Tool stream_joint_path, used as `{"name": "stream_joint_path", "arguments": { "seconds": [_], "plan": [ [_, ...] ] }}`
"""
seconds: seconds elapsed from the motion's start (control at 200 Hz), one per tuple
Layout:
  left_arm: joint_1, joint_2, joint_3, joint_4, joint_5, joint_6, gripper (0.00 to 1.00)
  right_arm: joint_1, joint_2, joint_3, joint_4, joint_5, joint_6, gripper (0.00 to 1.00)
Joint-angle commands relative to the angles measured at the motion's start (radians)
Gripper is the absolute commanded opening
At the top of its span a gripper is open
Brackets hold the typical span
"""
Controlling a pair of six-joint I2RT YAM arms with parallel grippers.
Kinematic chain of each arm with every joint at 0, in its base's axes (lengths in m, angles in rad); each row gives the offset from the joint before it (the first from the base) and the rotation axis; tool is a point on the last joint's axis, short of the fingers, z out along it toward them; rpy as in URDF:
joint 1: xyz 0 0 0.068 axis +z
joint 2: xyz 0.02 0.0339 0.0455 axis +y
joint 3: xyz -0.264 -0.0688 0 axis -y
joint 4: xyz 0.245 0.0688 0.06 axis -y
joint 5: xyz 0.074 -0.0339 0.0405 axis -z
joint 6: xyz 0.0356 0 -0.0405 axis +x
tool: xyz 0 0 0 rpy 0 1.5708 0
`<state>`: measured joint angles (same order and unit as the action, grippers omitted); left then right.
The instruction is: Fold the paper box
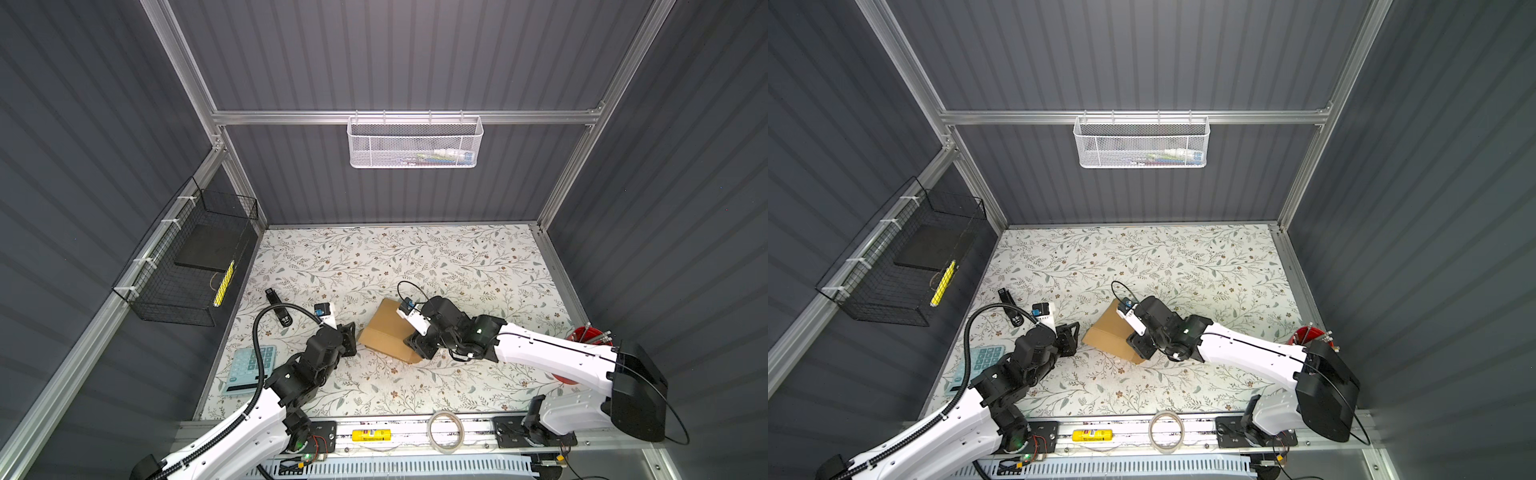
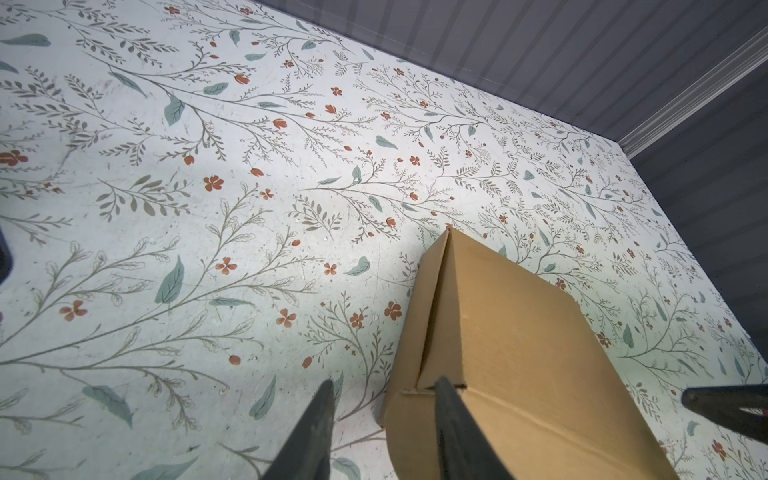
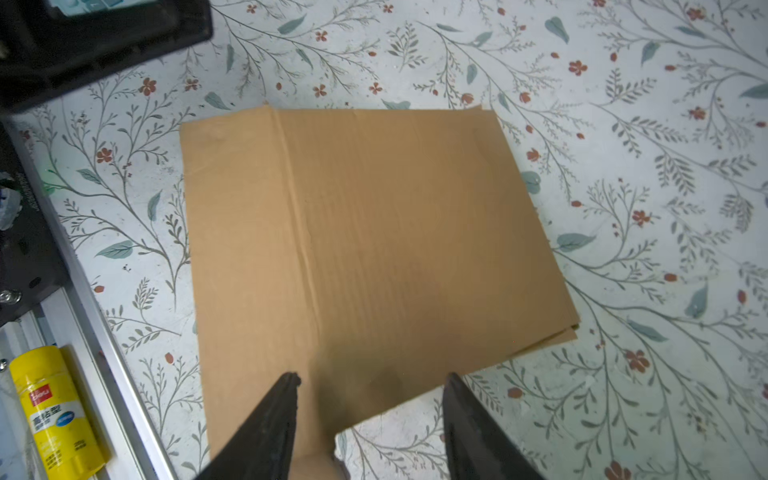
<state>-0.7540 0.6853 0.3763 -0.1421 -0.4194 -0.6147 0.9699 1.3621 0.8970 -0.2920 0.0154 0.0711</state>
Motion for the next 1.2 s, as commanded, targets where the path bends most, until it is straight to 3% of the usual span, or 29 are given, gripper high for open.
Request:
{"name": "stream_joint_path", "arguments": {
  "seconds": [0.0, 1.196],
  "plan": [
    [-0.004, 0.016, 0.039, -0.001, -0.006, 0.050, 0.41, -0.012, -0.026, -0.024, 0.030, 0.038, 0.054, 0.57],
    [-0.001, 0.356, 0.211, 0.105, 0.112, 0.242, 0.46, -0.043, 0.082, -0.099, 0.080, 0.081, 0.140, 0.57]
  ]
}}
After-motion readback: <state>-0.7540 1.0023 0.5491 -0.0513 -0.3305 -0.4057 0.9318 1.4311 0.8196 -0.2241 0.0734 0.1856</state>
